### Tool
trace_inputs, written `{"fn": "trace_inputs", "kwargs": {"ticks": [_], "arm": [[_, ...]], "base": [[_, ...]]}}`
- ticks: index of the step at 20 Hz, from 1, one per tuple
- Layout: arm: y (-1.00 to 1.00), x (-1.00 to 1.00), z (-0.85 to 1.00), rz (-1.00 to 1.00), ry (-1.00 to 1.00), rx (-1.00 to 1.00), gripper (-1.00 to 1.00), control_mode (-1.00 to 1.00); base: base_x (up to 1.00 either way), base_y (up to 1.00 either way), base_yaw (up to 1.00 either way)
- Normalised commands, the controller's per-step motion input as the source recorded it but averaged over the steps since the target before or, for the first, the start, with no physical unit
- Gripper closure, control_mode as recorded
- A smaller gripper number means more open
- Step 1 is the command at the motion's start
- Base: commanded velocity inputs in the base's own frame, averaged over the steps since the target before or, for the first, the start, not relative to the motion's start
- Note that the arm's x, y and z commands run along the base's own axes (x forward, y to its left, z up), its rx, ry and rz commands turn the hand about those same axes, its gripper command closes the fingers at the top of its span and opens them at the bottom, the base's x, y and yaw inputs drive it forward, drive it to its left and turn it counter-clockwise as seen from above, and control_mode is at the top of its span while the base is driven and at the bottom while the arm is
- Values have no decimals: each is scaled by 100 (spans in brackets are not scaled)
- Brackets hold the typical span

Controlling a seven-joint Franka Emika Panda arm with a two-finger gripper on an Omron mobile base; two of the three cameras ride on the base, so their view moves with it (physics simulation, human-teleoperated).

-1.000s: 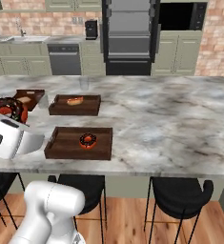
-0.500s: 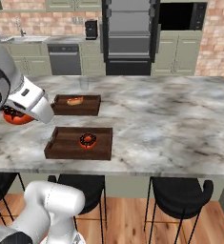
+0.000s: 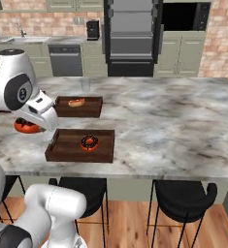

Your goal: Take the donuts from the fridge and place them on the empty tray on the dining counter.

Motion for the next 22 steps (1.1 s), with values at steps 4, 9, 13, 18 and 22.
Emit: {"fn": "trace_inputs", "kwargs": {"ticks": [4,9,13,18,22], "arm": [[1,46,-72,0,8,4,100,-100],[12,58,-68,0,4,3,100,-100],[12,68,-55,0,0,0,100,-100],[14,70,-47,0,0,-1,100,-100],[11,70,-42,0,0,-2,100,-100]], "base": [[0,0,0],[0,0,0],[0,0,0],[0,0,0],[0,0,0]]}}
